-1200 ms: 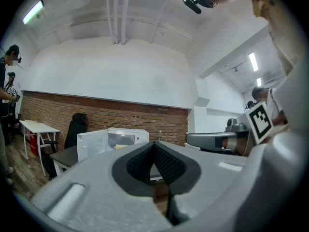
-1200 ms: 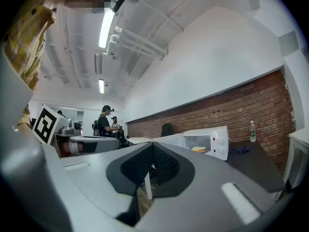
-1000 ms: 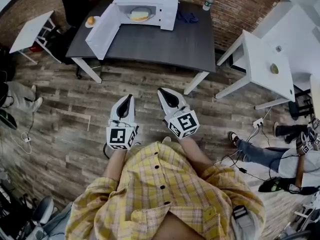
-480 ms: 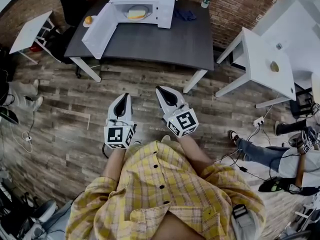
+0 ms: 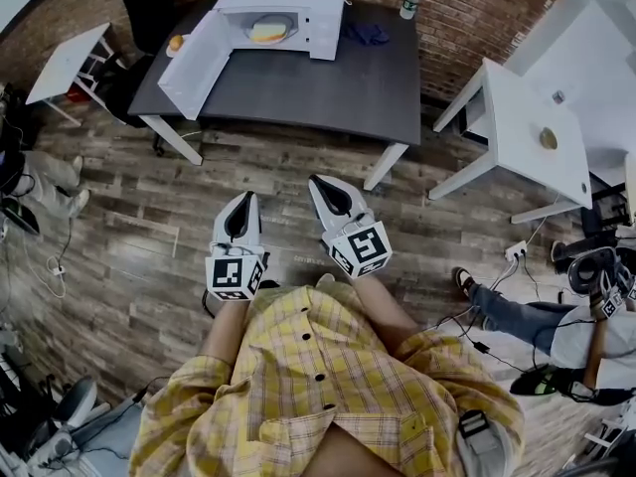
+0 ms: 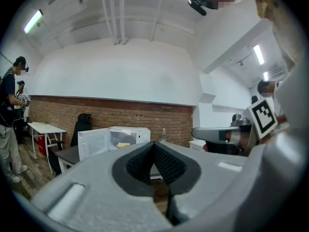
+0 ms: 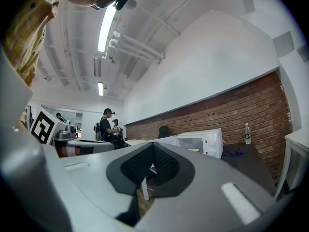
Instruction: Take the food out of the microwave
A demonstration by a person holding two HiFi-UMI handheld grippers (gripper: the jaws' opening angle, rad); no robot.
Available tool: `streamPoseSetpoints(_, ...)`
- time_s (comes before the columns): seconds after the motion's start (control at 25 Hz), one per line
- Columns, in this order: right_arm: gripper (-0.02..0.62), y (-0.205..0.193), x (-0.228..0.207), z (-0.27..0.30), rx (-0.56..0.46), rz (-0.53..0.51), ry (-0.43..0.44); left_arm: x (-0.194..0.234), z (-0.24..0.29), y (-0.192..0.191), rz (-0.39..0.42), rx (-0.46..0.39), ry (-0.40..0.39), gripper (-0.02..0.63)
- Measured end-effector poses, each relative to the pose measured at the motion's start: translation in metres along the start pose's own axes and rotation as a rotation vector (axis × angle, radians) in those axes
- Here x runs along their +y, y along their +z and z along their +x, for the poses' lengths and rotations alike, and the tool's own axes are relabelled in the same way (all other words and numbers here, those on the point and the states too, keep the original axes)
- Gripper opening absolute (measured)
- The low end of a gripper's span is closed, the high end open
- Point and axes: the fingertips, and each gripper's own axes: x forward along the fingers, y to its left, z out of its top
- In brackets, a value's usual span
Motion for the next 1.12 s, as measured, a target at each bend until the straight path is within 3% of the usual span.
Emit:
streamPoseSetpoints(0.24, 0.003, -0.006, -0.004, -0.012, 0.002, 0.003, 0.028, -0.022, -0.002, -0.013, -0.007, 0.030, 0.009, 0.000)
streamPoseSetpoints(0.6, 0.003, -0.017, -0.016, -0.004, 0.041, -0.017, 0.045, -0.022, 0.012, -0.024, -0.028, 0.042, 0.029, 0.000)
streamPoseSetpoints(1.12, 0.003, -0.028, -0.068, 0.071, 0.075, -0.025, -0.003, 0.048, 0.095, -0.038, -0.098, 0.049, 0.042, 0.000)
